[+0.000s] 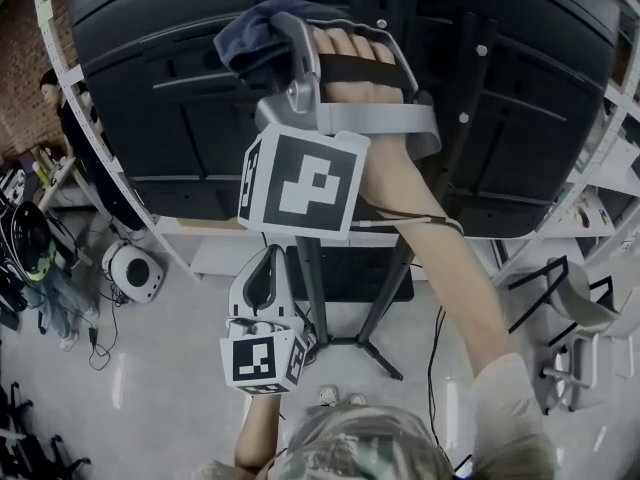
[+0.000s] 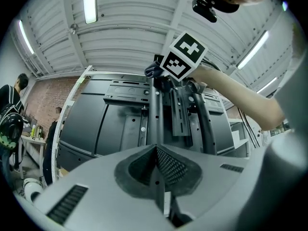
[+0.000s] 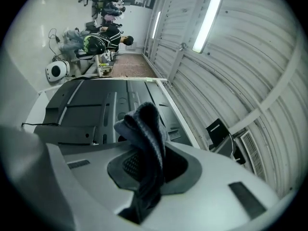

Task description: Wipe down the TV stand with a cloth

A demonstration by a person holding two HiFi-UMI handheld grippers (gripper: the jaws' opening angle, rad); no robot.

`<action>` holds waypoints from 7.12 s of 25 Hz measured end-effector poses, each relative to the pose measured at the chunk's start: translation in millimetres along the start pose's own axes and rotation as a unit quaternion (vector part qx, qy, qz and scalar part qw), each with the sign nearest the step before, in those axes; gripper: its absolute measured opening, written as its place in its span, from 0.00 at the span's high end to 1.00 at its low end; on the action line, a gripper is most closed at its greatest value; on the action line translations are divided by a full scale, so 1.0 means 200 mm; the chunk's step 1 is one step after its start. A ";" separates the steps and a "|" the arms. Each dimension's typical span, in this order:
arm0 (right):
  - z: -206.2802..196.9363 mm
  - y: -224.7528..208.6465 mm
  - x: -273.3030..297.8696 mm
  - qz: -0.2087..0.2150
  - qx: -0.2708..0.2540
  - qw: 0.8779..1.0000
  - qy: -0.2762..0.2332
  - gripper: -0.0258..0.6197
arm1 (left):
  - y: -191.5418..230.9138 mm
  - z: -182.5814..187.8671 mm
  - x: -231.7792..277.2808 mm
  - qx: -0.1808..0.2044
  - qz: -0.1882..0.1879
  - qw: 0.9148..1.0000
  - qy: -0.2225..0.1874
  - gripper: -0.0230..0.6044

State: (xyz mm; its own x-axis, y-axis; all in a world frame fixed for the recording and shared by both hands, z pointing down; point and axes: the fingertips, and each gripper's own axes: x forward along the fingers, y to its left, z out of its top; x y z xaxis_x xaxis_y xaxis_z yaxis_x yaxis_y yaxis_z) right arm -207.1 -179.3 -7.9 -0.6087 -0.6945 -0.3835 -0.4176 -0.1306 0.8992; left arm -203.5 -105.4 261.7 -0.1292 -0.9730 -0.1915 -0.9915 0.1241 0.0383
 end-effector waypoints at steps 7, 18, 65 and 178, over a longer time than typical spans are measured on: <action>-0.04 0.05 -0.03 0.008 -0.014 1.000 0.012 0.87 | 0.01 -0.02 0.02 -0.003 -0.002 1.000 0.005 0.94; -0.09 0.32 -0.13 0.058 -0.001 0.998 0.018 0.87 | 0.08 -0.06 -0.01 -0.007 0.014 1.000 0.012 0.94; -0.27 1.12 -0.50 0.208 0.027 0.978 0.019 0.87 | 0.15 -0.27 -0.08 -0.027 0.051 0.997 0.049 0.94; -1.16 0.90 -1.18 0.041 0.628 0.757 0.178 0.87 | -0.58 -0.07 0.31 -0.012 -0.153 0.988 -0.007 0.94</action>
State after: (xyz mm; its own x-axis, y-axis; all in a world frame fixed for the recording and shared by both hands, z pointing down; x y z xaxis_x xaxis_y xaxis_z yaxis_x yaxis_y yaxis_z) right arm 17.9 -203.4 292.7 -0.5403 -0.8396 -0.0558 -0.8360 0.5432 -0.0780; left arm -97.1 -182.5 260.0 0.1772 -0.9613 -0.2110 -0.9834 -0.1812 -0.0004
